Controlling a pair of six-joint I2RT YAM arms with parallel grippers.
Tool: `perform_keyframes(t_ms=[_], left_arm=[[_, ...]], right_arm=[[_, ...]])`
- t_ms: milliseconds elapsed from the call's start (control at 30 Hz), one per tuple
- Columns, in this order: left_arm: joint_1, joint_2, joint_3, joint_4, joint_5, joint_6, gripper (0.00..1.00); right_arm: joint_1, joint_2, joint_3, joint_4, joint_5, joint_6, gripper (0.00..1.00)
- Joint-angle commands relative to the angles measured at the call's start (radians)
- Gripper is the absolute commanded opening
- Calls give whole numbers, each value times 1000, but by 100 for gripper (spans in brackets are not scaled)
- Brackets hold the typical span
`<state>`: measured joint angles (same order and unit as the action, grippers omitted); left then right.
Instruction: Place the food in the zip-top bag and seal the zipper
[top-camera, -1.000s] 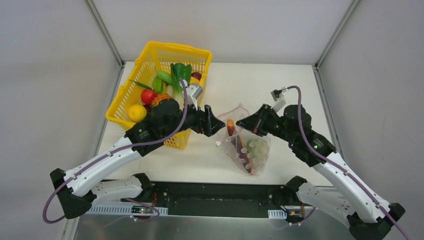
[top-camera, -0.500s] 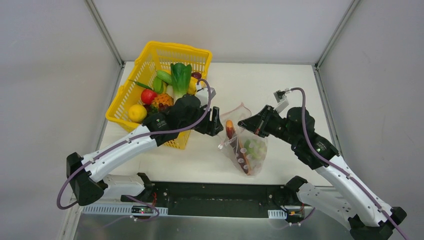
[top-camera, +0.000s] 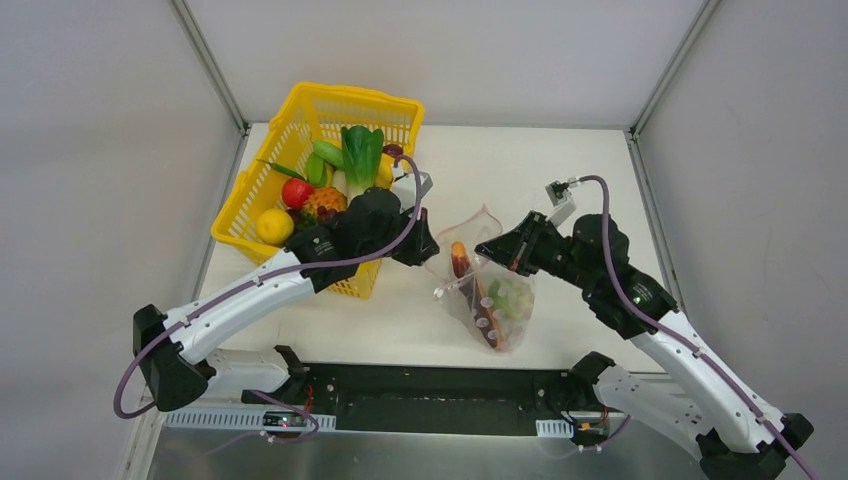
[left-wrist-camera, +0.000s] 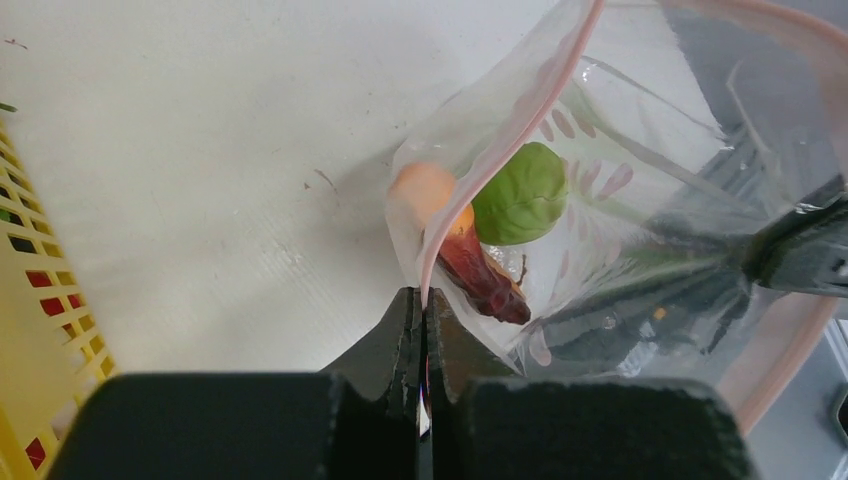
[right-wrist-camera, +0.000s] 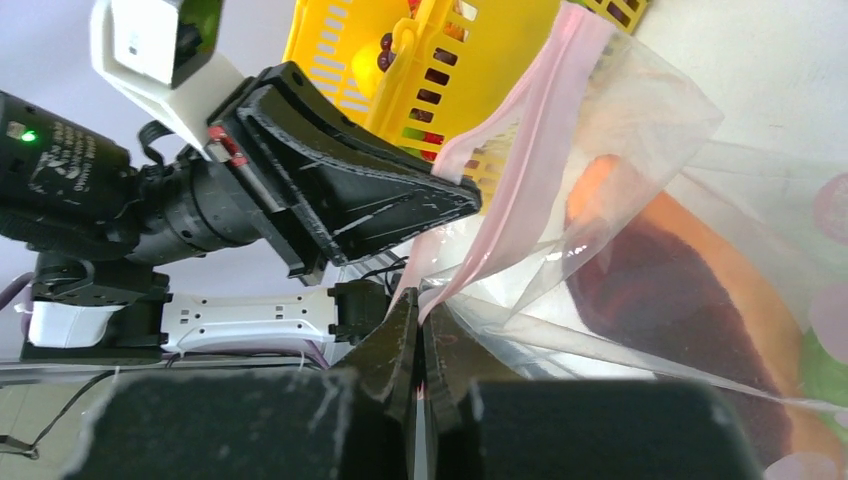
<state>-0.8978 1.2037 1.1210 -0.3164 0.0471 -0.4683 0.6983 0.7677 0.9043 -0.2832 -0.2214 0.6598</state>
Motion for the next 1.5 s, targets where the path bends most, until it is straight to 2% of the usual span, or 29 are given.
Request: perform_keyframes(t_ms=[0, 333, 567, 633, 700, 833, 967, 1200, 1467], left_arm=[[-7, -65, -13, 79, -8, -16, 0], [-9, -179, -123, 277, -88, -53, 0], [-8, -182, -199, 297, -98, -115, 0], [-9, -181, -205, 300, -101, -132, 0], [-9, -178, -189, 280, -97, -128, 0], [-9, -169, -154, 260, -75, -113, 0], [-9, -171, -149, 263, -60, -113, 0], [-10, -180, -130, 243, -49, -103, 0], [-10, -176, -115, 234, -24, -99, 0]], right_arm=[[2, 10, 51, -19, 40, -45, 2], [2, 210, 354, -233, 131, -239, 7], [2, 274, 313, -282, 59, -224, 8], [2, 267, 293, -277, 61, -205, 12], [2, 259, 292, -273, 65, -193, 23], [1, 255, 327, -277, 87, -183, 38], [2, 273, 371, -314, 117, -175, 42], [2, 274, 415, -309, 145, -157, 43], [2, 349, 441, -270, 127, -128, 43]])
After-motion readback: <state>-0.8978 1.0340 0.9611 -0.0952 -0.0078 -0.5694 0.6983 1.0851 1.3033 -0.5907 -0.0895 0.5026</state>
